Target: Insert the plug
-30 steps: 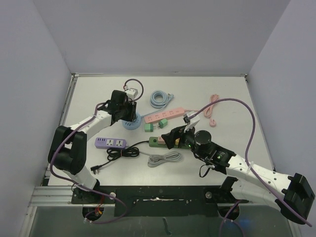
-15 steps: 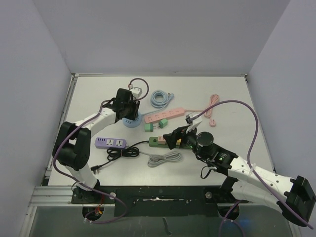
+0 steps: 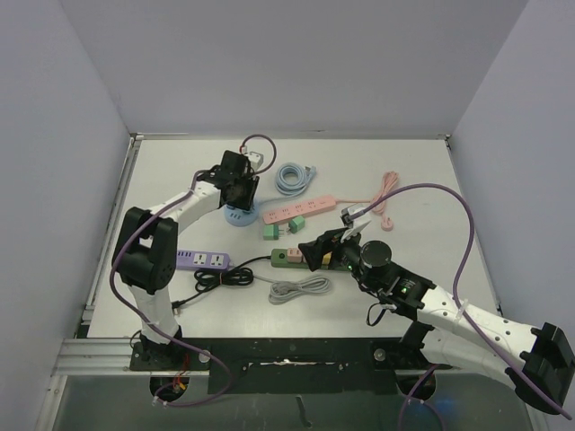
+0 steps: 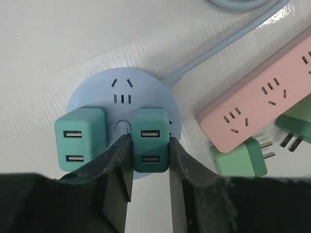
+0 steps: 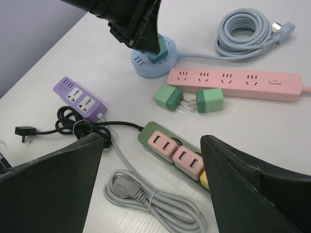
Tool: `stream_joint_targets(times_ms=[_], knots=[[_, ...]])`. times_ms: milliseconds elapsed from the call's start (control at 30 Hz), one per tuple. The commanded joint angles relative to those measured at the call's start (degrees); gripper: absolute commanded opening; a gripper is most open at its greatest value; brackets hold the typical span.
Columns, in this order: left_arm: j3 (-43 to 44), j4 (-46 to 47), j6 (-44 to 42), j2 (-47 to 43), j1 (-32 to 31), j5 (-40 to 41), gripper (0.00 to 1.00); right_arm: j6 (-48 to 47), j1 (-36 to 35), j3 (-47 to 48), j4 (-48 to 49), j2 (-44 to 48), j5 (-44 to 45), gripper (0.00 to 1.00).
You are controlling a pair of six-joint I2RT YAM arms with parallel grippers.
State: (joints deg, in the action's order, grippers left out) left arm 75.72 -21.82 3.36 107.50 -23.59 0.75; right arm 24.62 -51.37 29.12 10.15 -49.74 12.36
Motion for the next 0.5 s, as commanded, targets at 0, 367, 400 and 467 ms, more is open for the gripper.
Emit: stream_joint_targets(times_ms=[0,367,400,467], knots=[[-3.7,-16.1,1.9,10.0,0.0,-1.2,0.0,-0.1,0.1,0.1,1.7,1.3,1.6,0.83],[-4.1,-18.2,3.0,16.0,1.7,-8.4,0.0,0.1,0.1,0.1,1.6,2.0,1.5,0.83],[-3.9,-18.3,3.3,15.7,1.7,-8.1,0.0,0.1,0.1,0.1,1.4,2.1,1.5,0.83],[-3.0,-18.8,4.0,14.3,1.7,-7.5,0.0,0.2,0.1,0.3,0.8,2.4,1.9,0.83]])
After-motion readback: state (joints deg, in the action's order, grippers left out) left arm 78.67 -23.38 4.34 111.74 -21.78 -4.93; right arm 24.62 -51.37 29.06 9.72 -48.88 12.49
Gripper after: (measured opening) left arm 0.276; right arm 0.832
